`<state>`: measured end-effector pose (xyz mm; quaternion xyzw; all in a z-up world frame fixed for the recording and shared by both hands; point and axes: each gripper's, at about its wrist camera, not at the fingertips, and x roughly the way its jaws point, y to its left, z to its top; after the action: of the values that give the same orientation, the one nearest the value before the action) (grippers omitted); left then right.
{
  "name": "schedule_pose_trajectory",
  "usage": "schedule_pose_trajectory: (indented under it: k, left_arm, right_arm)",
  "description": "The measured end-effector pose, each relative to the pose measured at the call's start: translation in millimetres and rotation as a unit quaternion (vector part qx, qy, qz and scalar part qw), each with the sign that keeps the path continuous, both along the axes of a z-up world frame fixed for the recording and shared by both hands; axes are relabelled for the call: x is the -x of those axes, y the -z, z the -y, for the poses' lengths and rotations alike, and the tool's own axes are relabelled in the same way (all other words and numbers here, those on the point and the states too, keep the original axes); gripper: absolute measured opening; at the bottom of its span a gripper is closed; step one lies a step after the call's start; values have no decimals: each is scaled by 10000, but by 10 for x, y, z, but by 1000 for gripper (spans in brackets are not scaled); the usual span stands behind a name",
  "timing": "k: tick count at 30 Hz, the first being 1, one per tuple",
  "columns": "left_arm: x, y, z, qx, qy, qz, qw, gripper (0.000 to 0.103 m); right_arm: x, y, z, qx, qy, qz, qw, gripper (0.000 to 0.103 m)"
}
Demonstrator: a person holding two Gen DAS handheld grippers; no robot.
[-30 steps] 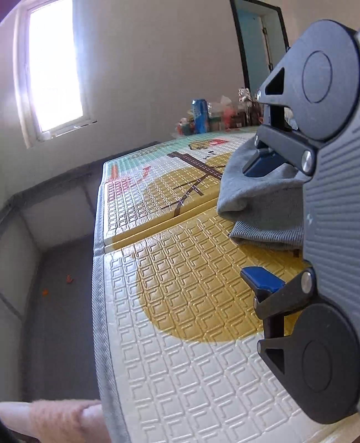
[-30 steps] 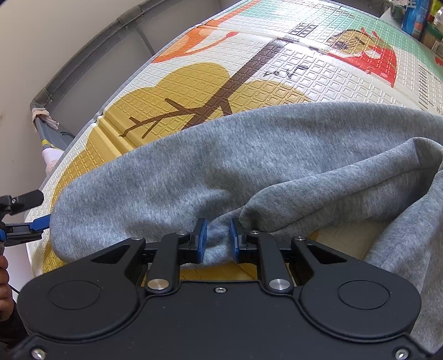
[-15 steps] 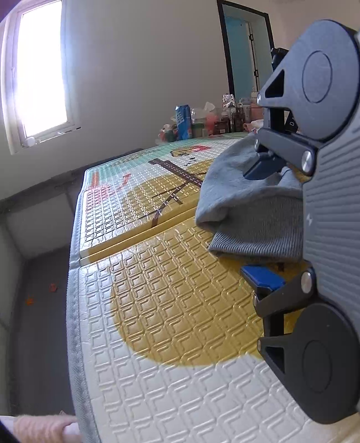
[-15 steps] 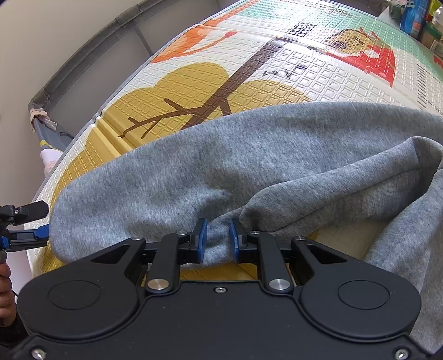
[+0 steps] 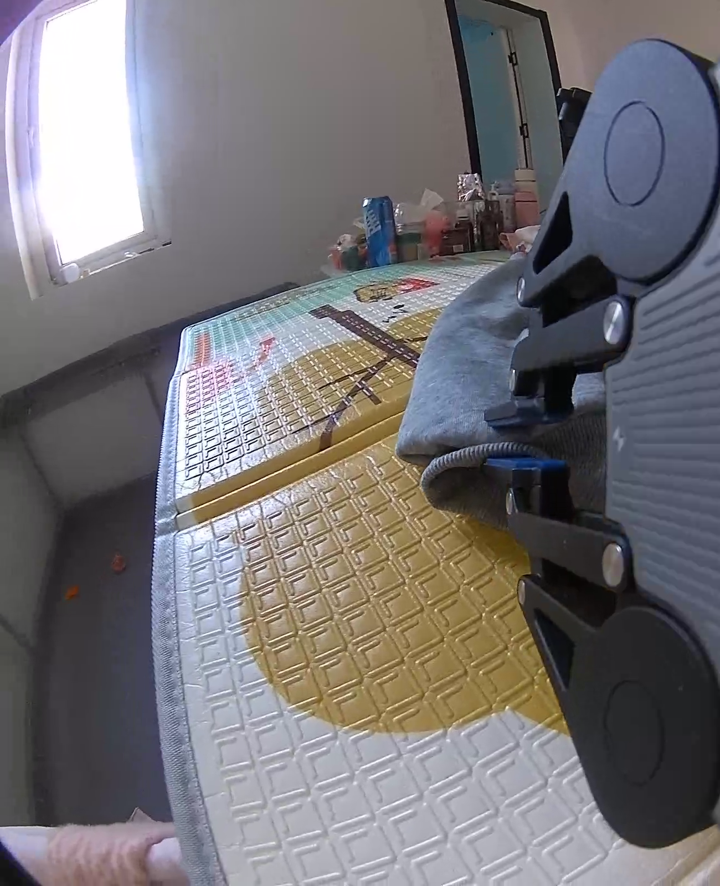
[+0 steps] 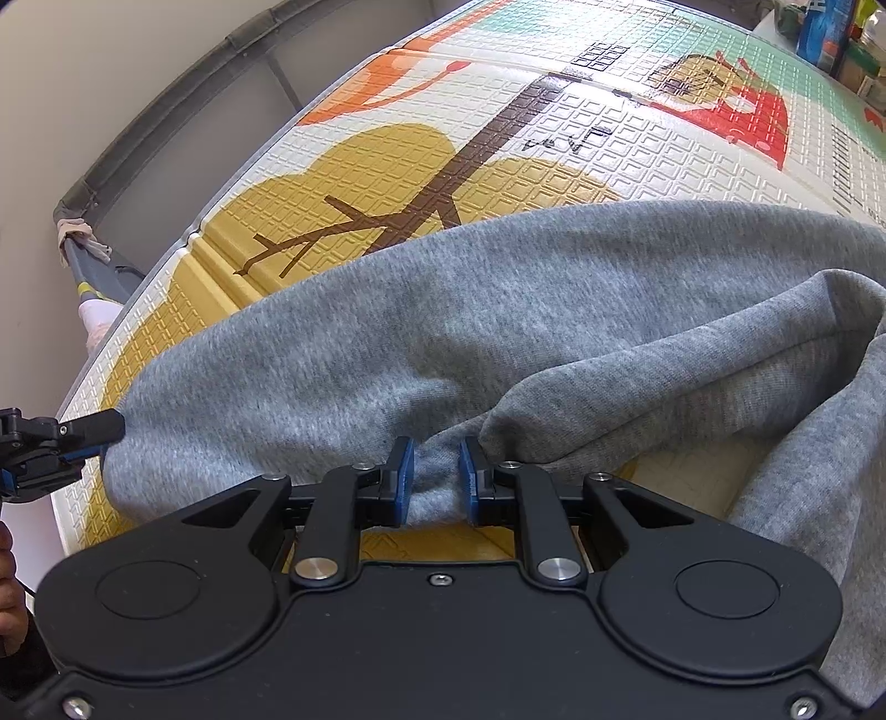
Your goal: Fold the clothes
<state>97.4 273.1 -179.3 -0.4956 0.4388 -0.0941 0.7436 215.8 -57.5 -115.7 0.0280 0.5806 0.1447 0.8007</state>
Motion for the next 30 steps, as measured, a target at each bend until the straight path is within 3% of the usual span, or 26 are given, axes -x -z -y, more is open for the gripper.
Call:
schedule_pose_trajectory:
  k: [10, 20, 25, 30]
  left_arm:
    - [-213, -343, 8, -890, -38, 186, 9959, 11]
    - [-221, -249, -40, -982, 151, -133, 9950, 13]
    - [-231, -152, -34, -818, 161, -245, 9962, 13]
    - [-219, -152, -49, -937, 15, -296, 9952, 27]
  right_arm:
    - [-6, 7, 4, -61, 57, -37, 10000, 18]
    - [-12, 11, -2, -87, 69, -46, 9999, 19]
    - [-14, 13, -5, -100, 74, -50, 9999, 19]
    - [-17, 15, -9, -113, 80, -55, 9999, 19]
